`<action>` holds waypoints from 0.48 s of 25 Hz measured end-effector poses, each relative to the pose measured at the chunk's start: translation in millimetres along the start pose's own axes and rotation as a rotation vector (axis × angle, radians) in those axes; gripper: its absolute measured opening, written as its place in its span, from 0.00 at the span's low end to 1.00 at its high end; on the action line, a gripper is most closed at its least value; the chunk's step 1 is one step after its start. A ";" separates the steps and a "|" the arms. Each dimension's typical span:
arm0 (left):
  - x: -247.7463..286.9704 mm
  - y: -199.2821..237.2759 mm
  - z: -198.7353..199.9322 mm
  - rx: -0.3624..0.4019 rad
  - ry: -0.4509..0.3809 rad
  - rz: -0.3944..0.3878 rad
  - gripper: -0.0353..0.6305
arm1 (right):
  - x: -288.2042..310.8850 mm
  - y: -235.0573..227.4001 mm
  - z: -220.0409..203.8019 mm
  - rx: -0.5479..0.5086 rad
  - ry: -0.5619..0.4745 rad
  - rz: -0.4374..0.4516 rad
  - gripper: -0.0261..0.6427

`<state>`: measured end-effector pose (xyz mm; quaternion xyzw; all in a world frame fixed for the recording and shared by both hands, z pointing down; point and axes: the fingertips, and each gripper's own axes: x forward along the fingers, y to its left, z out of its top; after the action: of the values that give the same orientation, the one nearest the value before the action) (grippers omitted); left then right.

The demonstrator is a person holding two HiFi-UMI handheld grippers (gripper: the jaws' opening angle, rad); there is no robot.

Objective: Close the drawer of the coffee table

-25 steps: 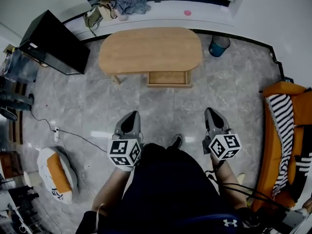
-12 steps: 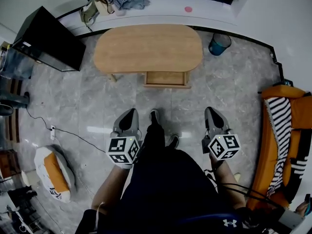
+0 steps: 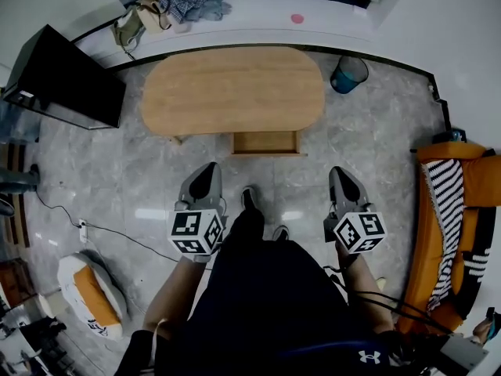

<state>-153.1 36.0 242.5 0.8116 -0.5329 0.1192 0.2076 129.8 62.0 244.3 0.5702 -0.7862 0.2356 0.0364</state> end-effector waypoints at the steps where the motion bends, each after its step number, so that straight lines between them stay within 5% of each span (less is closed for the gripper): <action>1: 8.9 6.3 6.9 0.003 -0.001 -0.005 0.06 | 10.1 0.1 4.8 0.000 -0.002 -0.005 0.04; 12: 89.2 52.4 36.8 0.037 0.052 -0.092 0.06 | 83.3 -8.9 31.4 -0.012 0.012 -0.100 0.04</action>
<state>-166.1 -71.9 258.0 0.8355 -0.4872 0.1406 0.2115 115.7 -26.3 246.6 0.6070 -0.7580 0.2322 0.0563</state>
